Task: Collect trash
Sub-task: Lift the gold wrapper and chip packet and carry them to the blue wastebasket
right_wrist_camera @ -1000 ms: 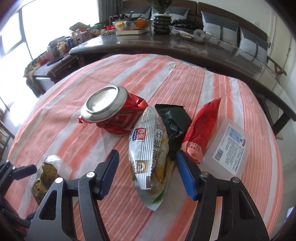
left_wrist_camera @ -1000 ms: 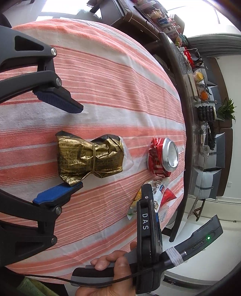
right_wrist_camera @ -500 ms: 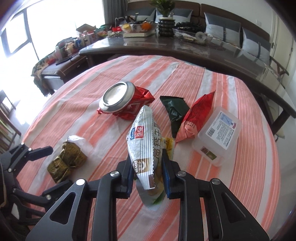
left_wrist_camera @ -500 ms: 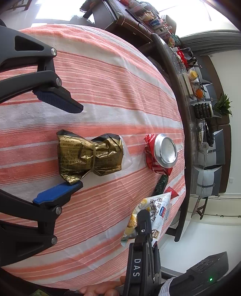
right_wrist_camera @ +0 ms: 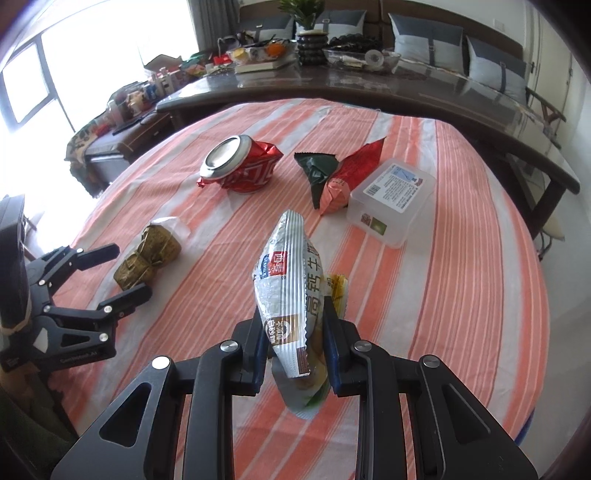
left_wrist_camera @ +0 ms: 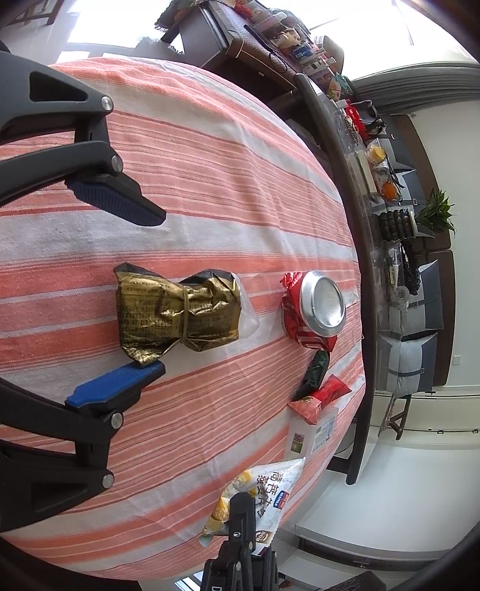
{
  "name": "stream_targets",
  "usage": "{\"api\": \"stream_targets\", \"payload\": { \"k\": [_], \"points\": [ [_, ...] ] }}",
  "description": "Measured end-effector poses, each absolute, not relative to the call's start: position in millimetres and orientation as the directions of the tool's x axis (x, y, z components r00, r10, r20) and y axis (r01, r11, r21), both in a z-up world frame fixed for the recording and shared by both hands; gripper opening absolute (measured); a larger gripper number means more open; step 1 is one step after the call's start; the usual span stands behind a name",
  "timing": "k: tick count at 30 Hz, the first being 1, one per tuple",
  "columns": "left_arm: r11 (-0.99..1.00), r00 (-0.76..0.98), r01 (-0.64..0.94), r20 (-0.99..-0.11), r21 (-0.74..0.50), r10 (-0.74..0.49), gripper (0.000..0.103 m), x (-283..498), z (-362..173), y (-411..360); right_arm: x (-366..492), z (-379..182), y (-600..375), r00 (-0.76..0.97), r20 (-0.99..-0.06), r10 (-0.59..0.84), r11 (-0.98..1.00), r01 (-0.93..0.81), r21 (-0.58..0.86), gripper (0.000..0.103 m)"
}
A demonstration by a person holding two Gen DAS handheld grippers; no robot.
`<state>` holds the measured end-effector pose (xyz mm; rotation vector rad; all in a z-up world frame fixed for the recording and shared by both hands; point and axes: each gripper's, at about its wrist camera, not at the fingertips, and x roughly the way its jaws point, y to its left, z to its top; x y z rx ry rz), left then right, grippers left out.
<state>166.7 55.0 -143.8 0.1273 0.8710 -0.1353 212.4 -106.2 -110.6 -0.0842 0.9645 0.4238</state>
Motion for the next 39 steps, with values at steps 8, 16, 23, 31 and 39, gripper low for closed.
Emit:
{"api": "stream_targets", "payload": {
  "k": [8,16,23,31,39],
  "points": [
    [0.980,0.651,0.176,-0.757,0.089,-0.048,0.076,163.7,-141.8,49.3,201.5,-116.7,-112.8,0.486,-0.829,0.276,0.922,-0.379,0.085,0.026],
    [0.978,0.605,0.204,-0.780,-0.044,-0.161,0.076,172.4,-144.9,54.1,202.5,-116.9,-114.4,0.456,-0.859,0.231,0.919,-0.393,0.038,0.052],
    [0.971,0.591,0.217,-0.779,-0.098,-0.210,0.076,193.3,-145.8,49.7,213.3,-108.6,-104.5,0.410,-0.894,0.181,0.895,-0.445,-0.023,0.063],
    [0.958,0.591,0.228,-0.758,-0.171,-0.276,0.029,196.0,-141.1,62.6,218.6,-115.4,-95.9,0.340,-0.926,0.162,0.878,-0.479,-0.022,0.018],
    [0.921,0.584,0.306,-0.717,-0.240,-0.380,0.026,177.6,-123.4,33.3,207.3,-95.9,-143.7,0.392,-0.877,0.279,0.915,-0.385,0.118,0.016]
  ]
}}
